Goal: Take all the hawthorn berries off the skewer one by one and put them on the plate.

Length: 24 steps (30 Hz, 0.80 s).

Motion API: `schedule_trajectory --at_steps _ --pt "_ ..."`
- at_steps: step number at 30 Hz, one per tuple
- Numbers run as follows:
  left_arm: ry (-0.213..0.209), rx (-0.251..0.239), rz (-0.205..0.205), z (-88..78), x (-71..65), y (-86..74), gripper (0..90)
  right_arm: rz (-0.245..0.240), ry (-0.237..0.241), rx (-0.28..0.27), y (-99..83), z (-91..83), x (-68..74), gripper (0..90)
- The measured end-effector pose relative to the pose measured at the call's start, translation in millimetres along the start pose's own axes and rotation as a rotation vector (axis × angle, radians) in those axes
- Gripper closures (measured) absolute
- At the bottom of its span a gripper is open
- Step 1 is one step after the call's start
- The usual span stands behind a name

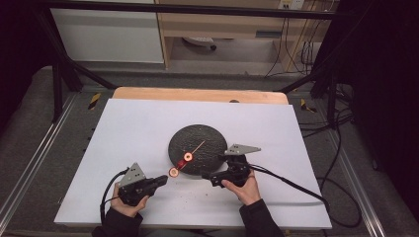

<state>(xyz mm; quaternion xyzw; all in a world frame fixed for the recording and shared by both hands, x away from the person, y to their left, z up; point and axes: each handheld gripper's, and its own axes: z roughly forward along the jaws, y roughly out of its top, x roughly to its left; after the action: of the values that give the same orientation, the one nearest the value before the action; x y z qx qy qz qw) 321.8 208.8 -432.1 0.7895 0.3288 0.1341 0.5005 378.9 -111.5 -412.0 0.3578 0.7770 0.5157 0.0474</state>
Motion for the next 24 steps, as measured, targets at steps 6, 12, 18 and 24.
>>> schedule_trajectory --at_steps 6,12,18,24 --pt "-0.005 0.001 0.007 0.6 -2.5 0.3 88.4 0.015 0.024 -0.028 10.0 15.5 5.1 13.5" --pt "-0.009 -0.003 0.013 0.6 -4.9 1.0 88.4 0.072 0.046 -0.048 17.2 26.0 3.2 25.0" --pt "-0.013 -0.005 0.019 0.8 -6.6 1.4 88.4 0.127 0.084 -0.054 20.3 33.8 -0.9 38.6" --pt "-0.015 -0.01 0.026 0.8 -7.8 1.4 88.4 0.158 0.13 -0.041 19.1 37.9 -2.9 48.1"
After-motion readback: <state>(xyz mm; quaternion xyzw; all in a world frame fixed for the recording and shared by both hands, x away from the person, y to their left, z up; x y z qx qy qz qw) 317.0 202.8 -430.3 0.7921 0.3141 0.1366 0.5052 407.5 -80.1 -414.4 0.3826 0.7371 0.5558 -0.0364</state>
